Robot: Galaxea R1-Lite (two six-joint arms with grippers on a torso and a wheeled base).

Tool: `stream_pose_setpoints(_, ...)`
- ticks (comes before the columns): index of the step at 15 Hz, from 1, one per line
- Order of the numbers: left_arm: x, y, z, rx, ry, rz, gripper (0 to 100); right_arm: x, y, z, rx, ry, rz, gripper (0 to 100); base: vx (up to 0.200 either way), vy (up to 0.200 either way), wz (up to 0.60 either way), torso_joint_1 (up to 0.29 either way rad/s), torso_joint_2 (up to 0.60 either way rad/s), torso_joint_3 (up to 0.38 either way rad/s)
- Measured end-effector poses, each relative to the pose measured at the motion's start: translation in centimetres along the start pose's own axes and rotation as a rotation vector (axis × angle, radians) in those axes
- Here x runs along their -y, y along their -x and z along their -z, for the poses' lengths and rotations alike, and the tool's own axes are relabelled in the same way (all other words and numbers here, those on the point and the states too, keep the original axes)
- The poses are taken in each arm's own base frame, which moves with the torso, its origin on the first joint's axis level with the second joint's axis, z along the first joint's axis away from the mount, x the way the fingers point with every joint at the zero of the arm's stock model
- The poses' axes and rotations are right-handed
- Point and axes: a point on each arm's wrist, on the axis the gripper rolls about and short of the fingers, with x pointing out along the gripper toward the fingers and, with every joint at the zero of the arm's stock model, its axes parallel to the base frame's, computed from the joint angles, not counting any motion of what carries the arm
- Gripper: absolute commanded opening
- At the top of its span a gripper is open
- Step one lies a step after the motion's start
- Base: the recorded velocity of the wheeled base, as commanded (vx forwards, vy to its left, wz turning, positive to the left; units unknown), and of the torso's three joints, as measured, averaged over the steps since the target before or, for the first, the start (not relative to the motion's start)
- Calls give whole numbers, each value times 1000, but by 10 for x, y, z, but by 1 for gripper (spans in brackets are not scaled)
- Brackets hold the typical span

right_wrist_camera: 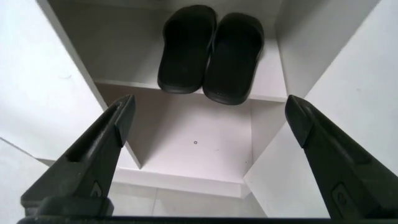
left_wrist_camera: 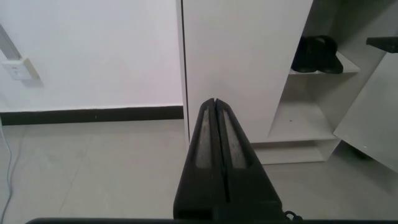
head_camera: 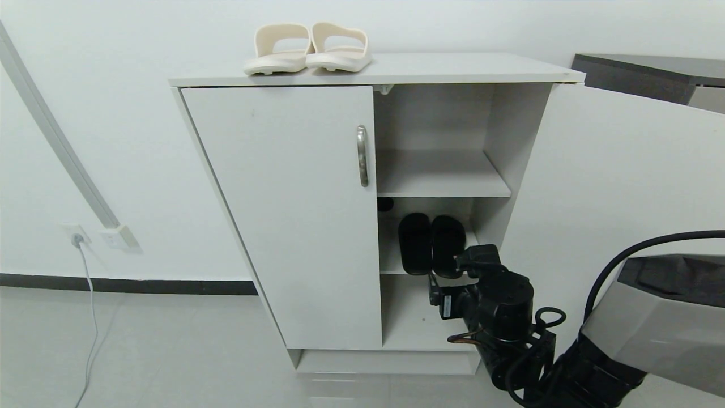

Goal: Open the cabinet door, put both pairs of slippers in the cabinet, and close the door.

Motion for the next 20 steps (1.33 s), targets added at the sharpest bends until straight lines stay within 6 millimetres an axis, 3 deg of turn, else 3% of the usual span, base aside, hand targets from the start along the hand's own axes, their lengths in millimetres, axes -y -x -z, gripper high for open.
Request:
stream_pose_setpoints(4,0,0,0,1,1,0,0,0,-1,0,7,-2,0,100,0,0,0,0,0,0)
stream_pose_setpoints(20,0,0,0,0,3,1,0,1,4,5,-4,23,-13,100,0,200,0,4,1,4)
